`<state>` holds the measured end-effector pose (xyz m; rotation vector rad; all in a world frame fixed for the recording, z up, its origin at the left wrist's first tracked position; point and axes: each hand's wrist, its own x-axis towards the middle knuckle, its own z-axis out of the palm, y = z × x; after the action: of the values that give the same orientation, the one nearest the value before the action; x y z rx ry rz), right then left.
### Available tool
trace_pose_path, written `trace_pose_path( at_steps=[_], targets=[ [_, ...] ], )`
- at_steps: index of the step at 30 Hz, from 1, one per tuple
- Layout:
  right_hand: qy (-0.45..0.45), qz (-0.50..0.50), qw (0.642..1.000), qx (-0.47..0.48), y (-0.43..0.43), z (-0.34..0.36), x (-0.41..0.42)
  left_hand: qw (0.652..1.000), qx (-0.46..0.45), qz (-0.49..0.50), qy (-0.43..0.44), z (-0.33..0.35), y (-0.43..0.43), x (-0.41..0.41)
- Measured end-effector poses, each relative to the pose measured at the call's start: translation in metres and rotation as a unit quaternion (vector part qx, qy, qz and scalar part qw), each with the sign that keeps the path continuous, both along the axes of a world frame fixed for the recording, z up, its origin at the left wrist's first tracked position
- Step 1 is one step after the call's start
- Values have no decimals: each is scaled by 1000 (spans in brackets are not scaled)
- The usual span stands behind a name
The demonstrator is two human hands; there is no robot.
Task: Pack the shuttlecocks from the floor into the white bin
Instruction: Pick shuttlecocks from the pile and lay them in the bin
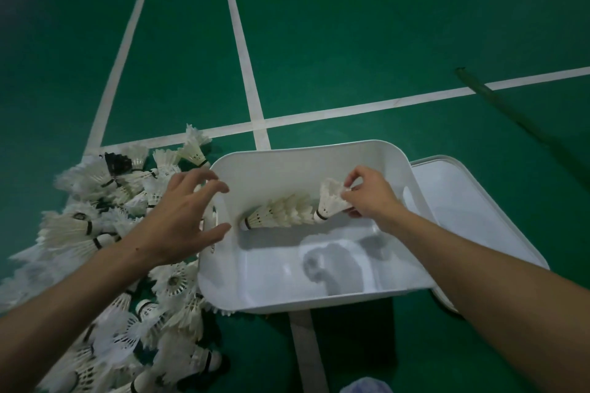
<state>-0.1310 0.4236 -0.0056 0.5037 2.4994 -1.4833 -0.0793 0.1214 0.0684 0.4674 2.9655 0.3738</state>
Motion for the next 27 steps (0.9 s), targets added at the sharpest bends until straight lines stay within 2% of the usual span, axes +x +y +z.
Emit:
trace_pose_path(
  at_steps=[6, 11, 18, 23, 27],
  targets=[
    [-41, -143, 987, -54, 6, -25, -7, 998, 44, -14, 30, -18, -17, -3],
    [-55, -194, 976, -82, 3, -40, -10, 997, 50, -34, 46, -27, -17, -6],
    [-124, -204, 940, -243, -17, -65, -15, 997, 60, -26, 43, -34, -15, -8],
    [-136, -163, 955, -209, -7, -55, -9, 997, 60, -30, 45, -35, -13, -9],
    [-108, -123, 965, -203, -3, -52, -3, 997, 58, -25, 47, -34, -10, -8]
  ],
)
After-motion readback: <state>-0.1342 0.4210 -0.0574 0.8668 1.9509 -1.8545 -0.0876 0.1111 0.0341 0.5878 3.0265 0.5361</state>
